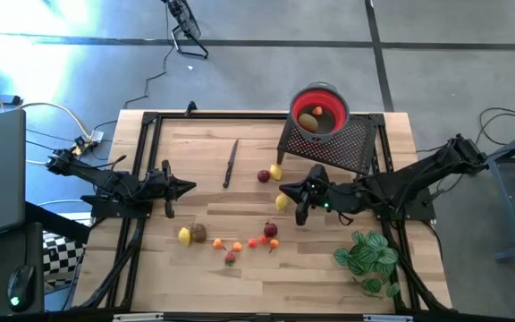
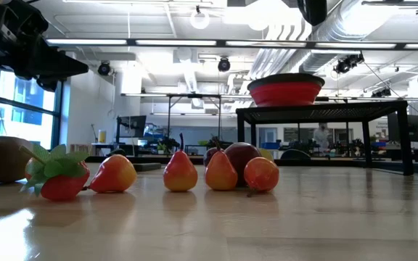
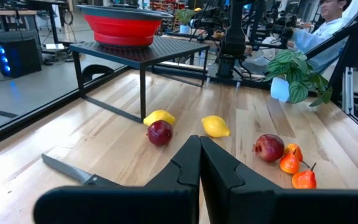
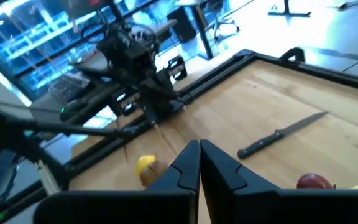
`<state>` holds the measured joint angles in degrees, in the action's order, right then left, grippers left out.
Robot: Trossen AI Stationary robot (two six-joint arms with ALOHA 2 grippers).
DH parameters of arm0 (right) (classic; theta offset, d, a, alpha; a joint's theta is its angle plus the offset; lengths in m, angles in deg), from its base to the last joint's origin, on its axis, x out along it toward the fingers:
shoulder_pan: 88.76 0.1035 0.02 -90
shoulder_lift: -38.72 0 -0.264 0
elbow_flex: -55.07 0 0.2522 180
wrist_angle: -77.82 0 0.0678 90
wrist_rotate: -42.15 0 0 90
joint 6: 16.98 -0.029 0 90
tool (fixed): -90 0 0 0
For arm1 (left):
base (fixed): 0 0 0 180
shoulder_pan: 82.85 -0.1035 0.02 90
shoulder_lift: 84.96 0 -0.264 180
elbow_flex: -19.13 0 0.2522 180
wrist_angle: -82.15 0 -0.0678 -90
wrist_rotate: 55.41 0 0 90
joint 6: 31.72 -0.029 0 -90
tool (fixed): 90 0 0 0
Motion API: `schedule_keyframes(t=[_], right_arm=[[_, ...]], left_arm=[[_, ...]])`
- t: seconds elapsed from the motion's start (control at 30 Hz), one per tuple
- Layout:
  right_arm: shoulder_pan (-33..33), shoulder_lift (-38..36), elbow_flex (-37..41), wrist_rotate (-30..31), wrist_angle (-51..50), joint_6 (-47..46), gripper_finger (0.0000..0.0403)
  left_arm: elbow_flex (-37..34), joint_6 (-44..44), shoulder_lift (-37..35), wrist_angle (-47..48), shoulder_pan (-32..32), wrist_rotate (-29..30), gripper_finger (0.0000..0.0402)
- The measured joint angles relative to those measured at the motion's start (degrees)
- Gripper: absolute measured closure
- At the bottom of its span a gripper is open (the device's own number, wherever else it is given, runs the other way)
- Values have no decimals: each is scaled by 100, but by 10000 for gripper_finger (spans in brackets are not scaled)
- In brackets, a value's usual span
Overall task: Pick & Place Fruit
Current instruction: Put the yellow lemon into the red strainer bowl on the shelf
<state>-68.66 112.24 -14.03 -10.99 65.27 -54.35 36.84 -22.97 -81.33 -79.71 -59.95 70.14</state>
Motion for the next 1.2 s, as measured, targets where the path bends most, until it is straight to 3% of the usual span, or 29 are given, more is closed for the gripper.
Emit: schedule_keyframes(t=[0.4, 0.7, 0.9, 1.03, 1.2], right_arm=[[74, 0, 0, 1437, 86, -285, 400], [-5, 118, -477, 1477, -440, -339, 400], [-172, 785, -1776, 1033, -1996, -559, 400], [-367, 1320, -2547, 626, -3583, -1711, 400], [-582, 1922, -3034, -444, -5347, -3292, 400]], left_arm=[[0, -703, 1, -26, 0, 2, 402], [0, -718, -1, -31, 0, 4, 402], [0, -720, 1, -34, 0, 15, 402], [0, -718, -1, -35, 0, 15, 402], [0, -718, -1, -35, -1, 13, 402]])
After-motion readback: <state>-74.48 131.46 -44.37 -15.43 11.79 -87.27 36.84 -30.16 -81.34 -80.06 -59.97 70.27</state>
